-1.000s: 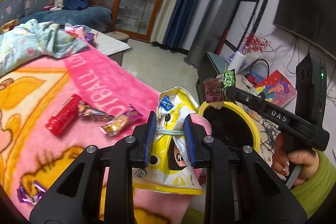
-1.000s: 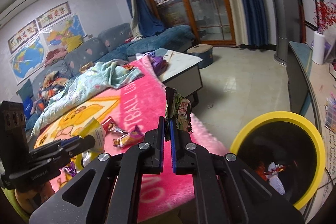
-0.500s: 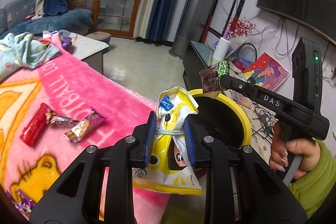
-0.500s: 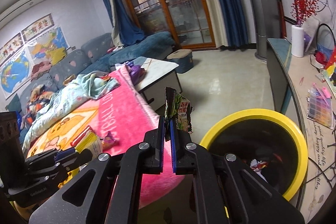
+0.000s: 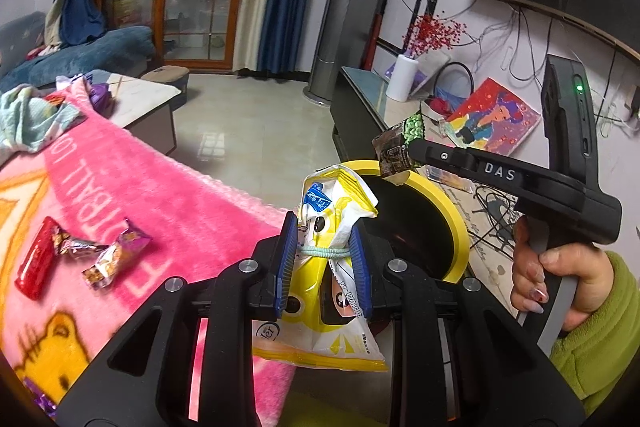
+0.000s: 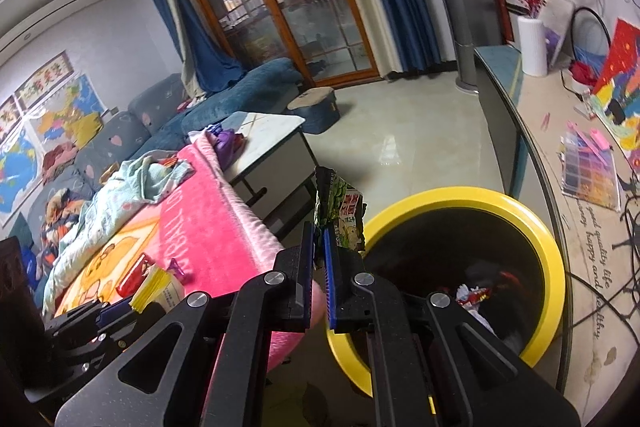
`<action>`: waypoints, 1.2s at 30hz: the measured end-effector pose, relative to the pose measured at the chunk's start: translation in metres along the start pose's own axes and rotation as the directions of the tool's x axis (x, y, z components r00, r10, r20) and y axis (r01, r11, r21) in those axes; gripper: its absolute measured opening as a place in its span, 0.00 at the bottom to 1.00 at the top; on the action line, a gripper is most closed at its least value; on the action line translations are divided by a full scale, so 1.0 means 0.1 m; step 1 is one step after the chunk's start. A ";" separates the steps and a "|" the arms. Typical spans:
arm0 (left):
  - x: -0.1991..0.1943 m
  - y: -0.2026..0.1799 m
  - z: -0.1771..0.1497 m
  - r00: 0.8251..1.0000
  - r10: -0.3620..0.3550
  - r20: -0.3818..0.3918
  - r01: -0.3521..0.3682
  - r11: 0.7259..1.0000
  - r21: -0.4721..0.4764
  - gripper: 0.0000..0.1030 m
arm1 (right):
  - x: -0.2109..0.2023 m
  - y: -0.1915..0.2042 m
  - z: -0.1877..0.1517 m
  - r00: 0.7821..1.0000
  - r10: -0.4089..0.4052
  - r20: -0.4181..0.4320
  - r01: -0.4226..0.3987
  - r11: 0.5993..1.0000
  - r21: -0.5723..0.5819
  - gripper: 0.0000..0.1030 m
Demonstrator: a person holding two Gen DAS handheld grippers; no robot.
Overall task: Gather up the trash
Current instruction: 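Carry the chip bag and green snack wrapper over the yellow-rimmed bin with both tools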
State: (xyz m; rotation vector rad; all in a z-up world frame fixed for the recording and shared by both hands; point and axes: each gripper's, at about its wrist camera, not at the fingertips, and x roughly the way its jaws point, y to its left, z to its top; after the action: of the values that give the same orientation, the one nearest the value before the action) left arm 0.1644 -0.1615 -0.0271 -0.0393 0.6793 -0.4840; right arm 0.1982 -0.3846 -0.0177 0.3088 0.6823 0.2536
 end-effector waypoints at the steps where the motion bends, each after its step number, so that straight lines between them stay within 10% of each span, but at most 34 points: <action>1: 0.02 -0.03 0.00 1.000 -0.001 -0.001 0.001 1.000 0.005 0.19 | 0.00 -0.04 0.00 1.000 -0.005 0.000 0.005 1.000 0.007 0.05; 36: 0.98 -0.62 0.09 0.994 -0.061 -0.085 0.071 0.991 0.114 0.19 | 0.01 -1.09 -0.11 0.994 -0.092 -0.056 0.101 0.975 0.200 0.05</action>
State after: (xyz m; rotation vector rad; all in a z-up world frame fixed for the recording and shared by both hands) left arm 0.2101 -0.2605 -0.0661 0.0689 0.7301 -0.5910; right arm 0.2064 -0.4831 -0.0656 0.4643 0.7686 0.0987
